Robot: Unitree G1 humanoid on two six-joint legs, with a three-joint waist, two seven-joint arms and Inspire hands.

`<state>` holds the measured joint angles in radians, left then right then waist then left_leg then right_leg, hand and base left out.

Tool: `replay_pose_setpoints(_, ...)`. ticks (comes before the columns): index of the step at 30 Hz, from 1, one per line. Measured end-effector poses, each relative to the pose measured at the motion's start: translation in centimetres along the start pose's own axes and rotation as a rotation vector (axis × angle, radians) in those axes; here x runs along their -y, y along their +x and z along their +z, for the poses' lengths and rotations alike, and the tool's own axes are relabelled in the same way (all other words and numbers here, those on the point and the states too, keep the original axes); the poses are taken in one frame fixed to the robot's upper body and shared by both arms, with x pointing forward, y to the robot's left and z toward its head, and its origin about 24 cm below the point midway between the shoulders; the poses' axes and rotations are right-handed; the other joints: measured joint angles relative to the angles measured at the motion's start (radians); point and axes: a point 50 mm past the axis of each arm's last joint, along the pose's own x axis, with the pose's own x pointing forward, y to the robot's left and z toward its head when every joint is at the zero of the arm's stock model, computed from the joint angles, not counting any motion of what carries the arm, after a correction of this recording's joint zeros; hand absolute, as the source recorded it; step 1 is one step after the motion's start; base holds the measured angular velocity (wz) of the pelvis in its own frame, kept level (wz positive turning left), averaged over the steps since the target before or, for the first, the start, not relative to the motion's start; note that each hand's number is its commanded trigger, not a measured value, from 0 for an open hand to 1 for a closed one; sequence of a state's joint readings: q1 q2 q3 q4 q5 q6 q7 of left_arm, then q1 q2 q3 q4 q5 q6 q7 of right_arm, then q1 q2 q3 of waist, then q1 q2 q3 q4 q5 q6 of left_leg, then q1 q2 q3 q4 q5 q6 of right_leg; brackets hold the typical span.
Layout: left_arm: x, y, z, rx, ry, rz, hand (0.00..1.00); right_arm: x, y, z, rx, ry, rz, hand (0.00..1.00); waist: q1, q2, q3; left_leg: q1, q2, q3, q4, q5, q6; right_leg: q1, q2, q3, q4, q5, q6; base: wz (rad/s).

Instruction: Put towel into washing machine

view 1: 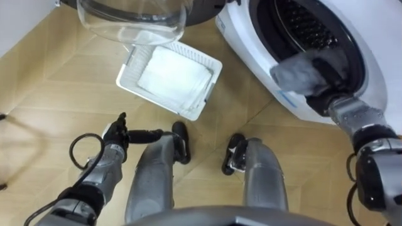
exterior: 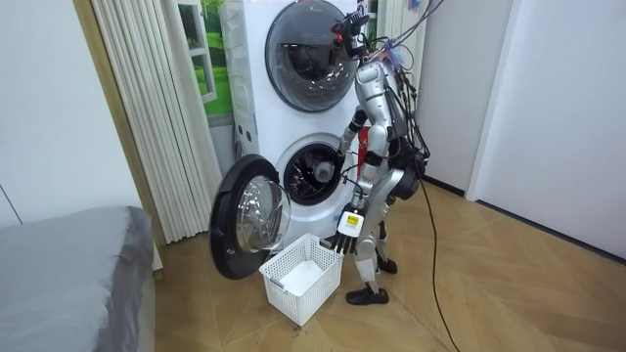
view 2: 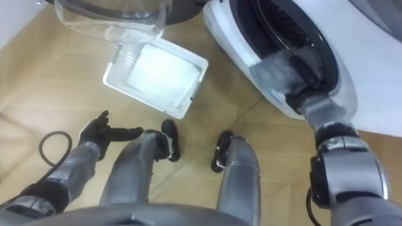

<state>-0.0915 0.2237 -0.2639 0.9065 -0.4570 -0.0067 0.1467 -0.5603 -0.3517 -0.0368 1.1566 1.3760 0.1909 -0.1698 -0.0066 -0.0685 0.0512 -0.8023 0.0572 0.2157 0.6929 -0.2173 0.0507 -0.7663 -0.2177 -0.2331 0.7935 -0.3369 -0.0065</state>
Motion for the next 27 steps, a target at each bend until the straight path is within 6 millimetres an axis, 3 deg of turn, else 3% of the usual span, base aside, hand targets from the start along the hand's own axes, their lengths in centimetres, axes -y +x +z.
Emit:
replay_pose_setpoints(2,-0.3,-0.1,-0.1,0.002,0.003,0.013,0.00,-1.6,-0.1,0.3,-0.016,0.065,0.038,1.00,-0.021,-0.004,0.0002,-0.005,-0.001,0.002,0.005,0.003,0.011,-0.006,-0.009,0.003,0.013,0.000,0.006,0.10)
replay_pose_setpoints(3,-0.2,-0.1,-0.1,0.003,0.000,0.019,0.00,-2.0,-0.1,0.4,-0.020,0.094,0.040,0.60,-0.021,-0.004,0.0002,-0.009,-0.001,0.003,0.014,0.001,0.016,-0.009,-0.011,0.004,0.020,0.000,0.009,0.07)
replay_pose_setpoints(4,-0.3,-0.1,-0.1,0.003,-0.003,0.026,0.00,-2.1,-0.1,0.4,-0.020,0.099,0.038,0.00,-0.021,-0.004,0.0001,-0.012,-0.001,0.004,0.020,-0.002,0.020,-0.011,-0.011,0.006,0.026,-0.001,0.011,0.00)
replay_pose_setpoints(8,-0.9,-0.1,0.0,0.011,-0.031,0.079,0.00,-3.6,-0.5,1.0,-0.014,0.140,0.056,0.00,-0.032,-0.002,-0.0007,-0.040,-0.010,0.007,0.036,-0.005,0.033,-0.047,-0.029,0.013,0.062,-0.004,0.016,0.04)
replay_pose_setpoints(14,0.0,-0.2,-0.3,0.010,-0.015,0.092,0.00,-3.8,-0.6,1.8,-0.003,0.224,0.040,0.00,-0.045,0.005,-0.0018,-0.044,-0.037,0.005,0.038,0.001,0.044,-0.055,-0.061,0.014,0.095,-0.019,0.029,0.13)
replay_pose_setpoints(20,0.7,-0.3,-0.2,0.027,0.043,0.078,0.00,-4.0,-0.8,2.5,0.018,0.276,0.041,0.00,-0.043,0.034,-0.0102,-0.045,-0.039,0.013,0.034,0.002,0.049,-0.058,-0.066,0.017,0.094,-0.020,0.033,0.02)
replay_pose_setpoints(27,1.0,-0.3,-0.1,0.033,0.011,0.080,0.00,-4.6,-0.9,2.9,0.031,0.294,0.058,0.00,-0.036,0.046,-0.0114,-0.035,-0.046,0.035,0.020,0.005,0.054,-0.069,-0.076,0.034,0.104,-0.022,0.036,0.00)
